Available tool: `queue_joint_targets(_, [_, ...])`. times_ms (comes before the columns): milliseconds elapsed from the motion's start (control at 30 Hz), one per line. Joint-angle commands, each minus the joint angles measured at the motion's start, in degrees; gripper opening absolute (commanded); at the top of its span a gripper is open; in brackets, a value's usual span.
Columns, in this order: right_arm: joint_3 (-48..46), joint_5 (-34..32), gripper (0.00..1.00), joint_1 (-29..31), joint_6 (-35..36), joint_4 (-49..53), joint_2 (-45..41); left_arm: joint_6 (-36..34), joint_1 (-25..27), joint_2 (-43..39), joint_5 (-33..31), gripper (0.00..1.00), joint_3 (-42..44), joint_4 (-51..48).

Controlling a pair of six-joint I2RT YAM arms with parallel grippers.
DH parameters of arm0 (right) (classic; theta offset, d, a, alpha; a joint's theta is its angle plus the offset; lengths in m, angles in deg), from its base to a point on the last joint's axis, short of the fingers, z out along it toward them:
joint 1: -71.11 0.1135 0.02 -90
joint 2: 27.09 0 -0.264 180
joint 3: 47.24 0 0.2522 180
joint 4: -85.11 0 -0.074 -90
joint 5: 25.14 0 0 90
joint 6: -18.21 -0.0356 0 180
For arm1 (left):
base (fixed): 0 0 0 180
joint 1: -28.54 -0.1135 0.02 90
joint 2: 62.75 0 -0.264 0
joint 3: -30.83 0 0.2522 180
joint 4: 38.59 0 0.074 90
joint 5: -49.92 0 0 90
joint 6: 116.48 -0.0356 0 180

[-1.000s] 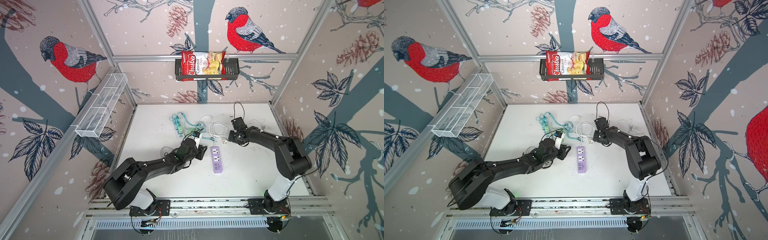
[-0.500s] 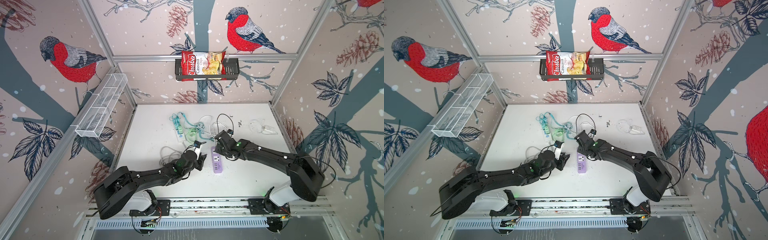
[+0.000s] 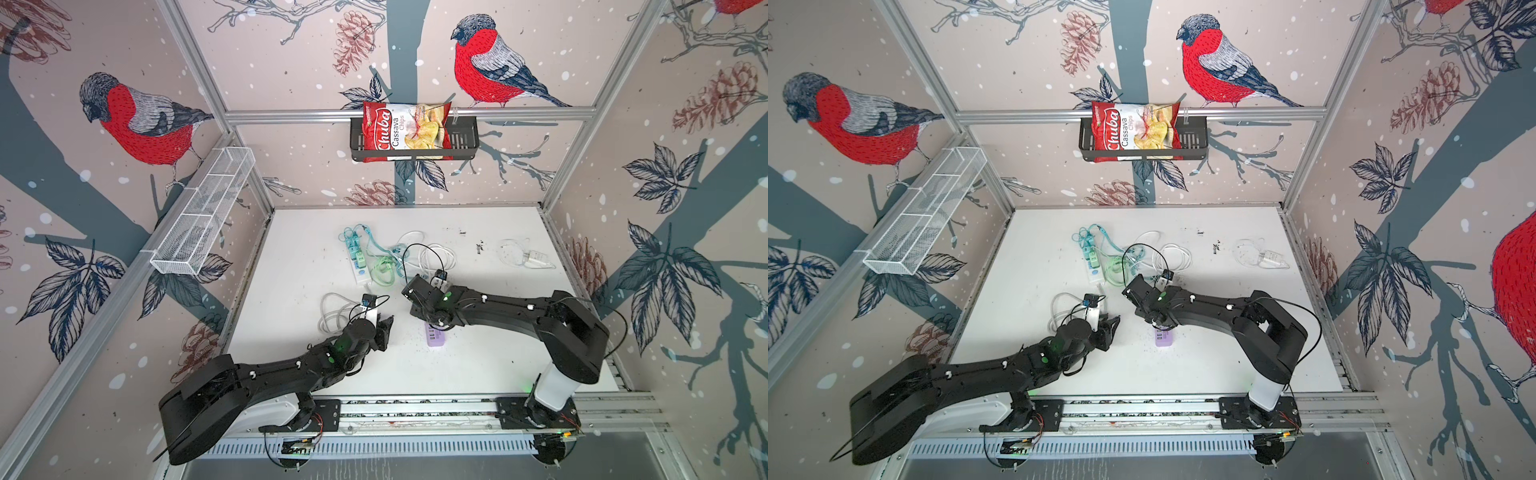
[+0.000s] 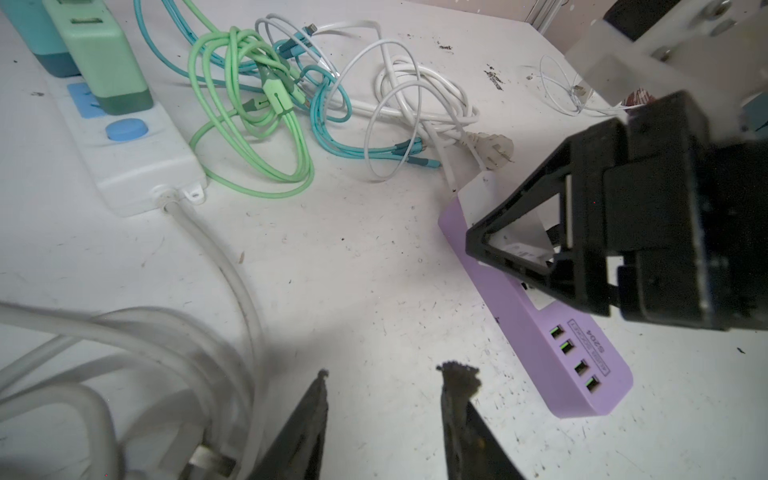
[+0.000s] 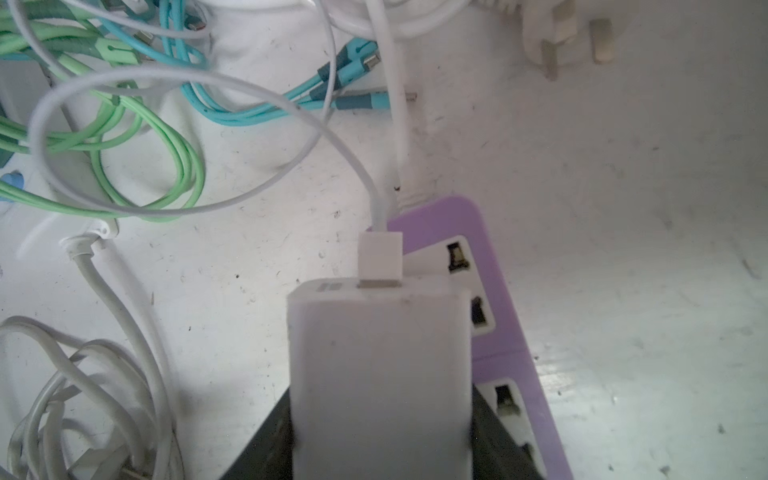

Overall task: Insert the plug
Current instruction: 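Carry the white charger toward the left gripper while the left gripper approaches, then close the left gripper on the white charger while the right gripper opens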

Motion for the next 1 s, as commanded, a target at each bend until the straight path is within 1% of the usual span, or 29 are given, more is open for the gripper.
queue_joint_targets(0, [0.32, 2.53, 0.6, 0.14, -1.74, 2.79, 1.52, -3.03, 0.11, 2.03, 0.2, 0.48, 0.04, 5.61])
queue_joint_targets(67, [0.93, 2.62, 0.63, 0.4, -1.38, 3.18, 1.68, -3.91, 0.1, 4.3, 0.52, 0.49, -0.19, 7.43])
queue_joint_targets(167, [1.17, 2.64, 0.67, 0.45, -1.14, 3.54, 1.12, -5.26, 0.1, 6.86, 2.88, 0.51, -1.09, 9.26])
queue_joint_targets(300, [0.95, 1.94, 0.68, 0.45, -0.9, 3.84, -1.05, -6.3, 0.12, 10.07, 5.77, 0.53, -2.43, 11.06])
queue_joint_targets(400, [0.73, 0.3, 0.68, 0.36, -0.82, 4.76, -3.84, -9.54, 0.06, 13.17, 7.29, 0.55, -4.57, 11.31])
queue_joint_targets(500, [-0.17, -1.62, 0.69, -0.11, -0.38, 5.91, -7.15, -13.4, 0.11, 15.95, 6.72, 0.55, -9.11, 5.15])
queue_joint_targets(600, [-2.55, -2.34, 0.69, -1.12, 0.51, 5.45, -11.52, -14.45, 0.03, 16.85, 4.68, 0.56, -12.87, -1.63])
queue_joint_targets(667, [-4.15, -2.43, 0.68, -2.07, 1.78, 4.93, -14.24, -16.27, 0.03, 17.07, 5.15, 0.59, -14.76, -5.11])
queue_joint_targets(733, [-5.59, -2.36, 0.68, -3.12, 3.96, 4.1, -16.47, -18.47, 0.1, 17.53, 5.15, 0.6, -17.05, -9.86])
queue_joint_targets(867, [-9.25, 0.76, 0.69, -6.93, 9.77, 1.52, -21.39, -22.93, 0.03, 17.61, 5.81, 0.6, -22.36, -21.91])
queue_joint_targets(933, [-10.22, 0.77, 0.69, -8.56, 12.73, 1.27, -23.33, -24.41, -0.01, 16.95, 4.79, 0.61, -23.67, -25.34])
queue_joint_targets(967, [-10.82, 0.68, 0.69, -9.43, 14.17, 1.12, -24.23, -26.07, -0.06, 16.29, 5.85, 0.62, -23.75, -25.35])
